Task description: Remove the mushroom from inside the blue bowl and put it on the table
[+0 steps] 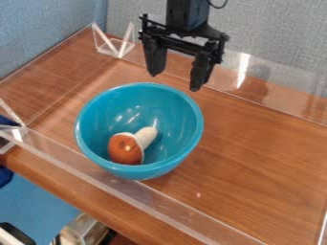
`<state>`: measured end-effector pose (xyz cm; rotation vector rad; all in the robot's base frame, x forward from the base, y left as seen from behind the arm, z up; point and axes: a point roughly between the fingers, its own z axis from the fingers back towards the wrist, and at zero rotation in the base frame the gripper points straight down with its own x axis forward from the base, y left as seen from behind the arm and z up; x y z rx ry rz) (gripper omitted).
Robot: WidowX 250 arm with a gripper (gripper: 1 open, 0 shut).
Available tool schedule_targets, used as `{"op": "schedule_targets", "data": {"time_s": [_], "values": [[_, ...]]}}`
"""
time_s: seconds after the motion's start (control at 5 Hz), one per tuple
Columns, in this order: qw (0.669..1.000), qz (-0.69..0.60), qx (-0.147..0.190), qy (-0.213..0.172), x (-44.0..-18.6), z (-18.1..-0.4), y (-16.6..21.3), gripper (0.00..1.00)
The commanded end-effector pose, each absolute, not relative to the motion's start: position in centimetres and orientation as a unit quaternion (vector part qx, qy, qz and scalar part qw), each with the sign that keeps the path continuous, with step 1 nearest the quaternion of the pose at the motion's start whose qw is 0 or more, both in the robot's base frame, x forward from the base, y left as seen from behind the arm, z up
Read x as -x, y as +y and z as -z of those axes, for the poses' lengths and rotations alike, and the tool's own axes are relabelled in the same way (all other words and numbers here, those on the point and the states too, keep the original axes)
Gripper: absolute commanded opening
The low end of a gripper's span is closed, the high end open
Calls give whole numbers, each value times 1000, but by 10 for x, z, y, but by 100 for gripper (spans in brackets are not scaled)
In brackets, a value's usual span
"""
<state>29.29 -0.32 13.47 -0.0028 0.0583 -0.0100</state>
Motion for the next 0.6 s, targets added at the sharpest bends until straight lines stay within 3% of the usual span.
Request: {"op": "schedule_targets", "data": {"time_s": [0.0, 0.4], "values": [[999, 17, 2, 37, -294, -133, -4, 100], [998, 25, 1, 51, -260, -112, 27, 100]]}}
